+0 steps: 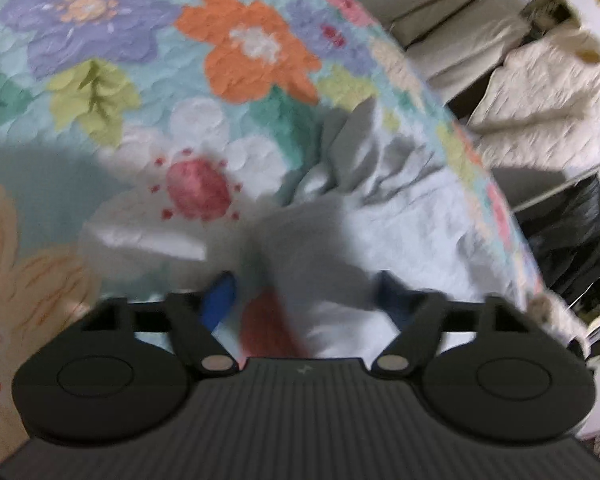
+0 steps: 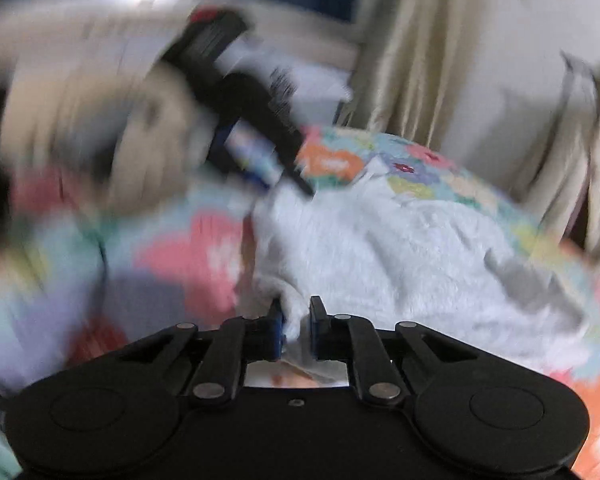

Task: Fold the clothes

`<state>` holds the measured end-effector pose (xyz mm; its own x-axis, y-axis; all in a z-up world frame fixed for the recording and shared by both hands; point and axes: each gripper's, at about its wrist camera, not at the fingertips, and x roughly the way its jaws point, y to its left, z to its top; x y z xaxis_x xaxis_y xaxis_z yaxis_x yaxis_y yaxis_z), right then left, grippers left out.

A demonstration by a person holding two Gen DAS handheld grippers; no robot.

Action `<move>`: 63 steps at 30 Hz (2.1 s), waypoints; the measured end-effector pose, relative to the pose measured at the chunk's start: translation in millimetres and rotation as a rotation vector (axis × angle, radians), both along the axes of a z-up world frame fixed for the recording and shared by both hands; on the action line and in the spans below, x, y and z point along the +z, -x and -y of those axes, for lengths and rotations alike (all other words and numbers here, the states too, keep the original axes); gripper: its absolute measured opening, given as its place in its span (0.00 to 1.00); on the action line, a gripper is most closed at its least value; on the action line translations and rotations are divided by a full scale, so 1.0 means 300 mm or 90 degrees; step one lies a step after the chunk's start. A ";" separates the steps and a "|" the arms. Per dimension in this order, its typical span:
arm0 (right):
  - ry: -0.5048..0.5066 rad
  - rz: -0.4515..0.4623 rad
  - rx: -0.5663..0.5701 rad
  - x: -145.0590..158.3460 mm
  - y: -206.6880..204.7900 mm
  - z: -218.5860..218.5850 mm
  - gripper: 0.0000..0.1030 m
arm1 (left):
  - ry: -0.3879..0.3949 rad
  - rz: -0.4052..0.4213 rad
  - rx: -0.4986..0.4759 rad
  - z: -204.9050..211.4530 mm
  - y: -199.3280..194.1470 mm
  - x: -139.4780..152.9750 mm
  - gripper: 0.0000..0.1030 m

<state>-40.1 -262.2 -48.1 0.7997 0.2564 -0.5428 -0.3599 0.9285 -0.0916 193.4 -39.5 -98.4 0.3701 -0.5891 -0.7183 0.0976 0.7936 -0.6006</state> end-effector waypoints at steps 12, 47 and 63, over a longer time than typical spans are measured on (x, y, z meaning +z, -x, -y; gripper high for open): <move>-0.179 -0.015 -0.032 -0.020 -0.050 0.175 0.11 | 0.113 -0.022 0.059 0.019 0.024 -0.072 0.26; -0.339 -0.082 0.115 0.127 0.193 0.060 0.12 | 0.118 0.147 0.127 -0.050 0.349 0.282 0.12; -0.485 -0.176 -0.203 -0.069 -0.011 0.631 0.16 | -0.064 0.284 0.016 0.270 0.224 0.195 0.67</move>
<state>-36.7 -451.6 -69.0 0.7604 0.4151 -0.4994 0.0097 0.7617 0.6479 126.0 -120.5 -39.7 0.6694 -0.5118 -0.5385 0.3087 0.8509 -0.4250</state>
